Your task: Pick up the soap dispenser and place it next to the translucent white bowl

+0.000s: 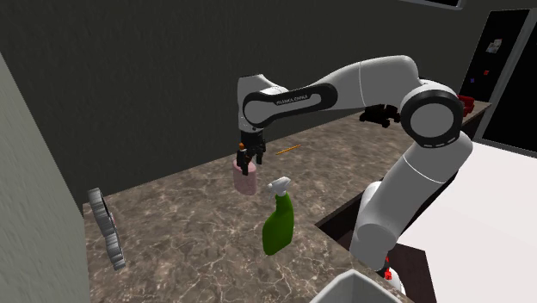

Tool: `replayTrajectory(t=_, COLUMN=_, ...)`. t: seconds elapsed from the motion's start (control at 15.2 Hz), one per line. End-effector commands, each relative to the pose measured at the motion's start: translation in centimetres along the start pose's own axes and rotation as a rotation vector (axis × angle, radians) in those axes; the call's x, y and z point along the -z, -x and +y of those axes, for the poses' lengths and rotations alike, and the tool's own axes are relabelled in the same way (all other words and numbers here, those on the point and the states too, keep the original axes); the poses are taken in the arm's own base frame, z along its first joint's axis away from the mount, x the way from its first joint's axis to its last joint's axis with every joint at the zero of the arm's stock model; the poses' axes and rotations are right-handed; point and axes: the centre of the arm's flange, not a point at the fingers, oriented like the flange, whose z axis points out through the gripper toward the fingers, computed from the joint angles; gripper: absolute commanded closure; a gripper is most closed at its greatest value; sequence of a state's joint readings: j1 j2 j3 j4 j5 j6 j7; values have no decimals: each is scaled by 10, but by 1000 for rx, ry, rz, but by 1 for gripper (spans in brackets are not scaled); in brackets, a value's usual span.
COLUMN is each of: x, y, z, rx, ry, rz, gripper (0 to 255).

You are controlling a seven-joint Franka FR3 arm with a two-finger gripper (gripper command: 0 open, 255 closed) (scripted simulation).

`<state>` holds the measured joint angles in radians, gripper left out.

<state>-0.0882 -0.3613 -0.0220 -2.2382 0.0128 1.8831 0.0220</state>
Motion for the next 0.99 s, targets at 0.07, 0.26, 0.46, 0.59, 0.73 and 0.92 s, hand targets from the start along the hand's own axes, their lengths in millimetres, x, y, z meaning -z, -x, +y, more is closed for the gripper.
replayTrajectory(t=0.07, x=0, y=0, z=0, rx=0, ry=0, rz=0, gripper=255)
replayTrajectory(t=0.26, x=0, y=0, z=0, rx=0, ry=0, rz=0, gripper=255)
replayTrajectory(t=0.46, x=0, y=0, z=0, rx=0, ry=0, rz=0, gripper=255)
replayTrajectory(t=0.59, x=0, y=0, z=0, rx=0, ry=0, rz=0, gripper=255)
replayTrajectory(t=0.73, x=5, y=0, z=0, rx=0, ry=0, rz=0, gripper=255)
replayTrajectory(t=0.92, x=21, y=0, z=0, rx=0, ry=0, rz=0, gripper=255)
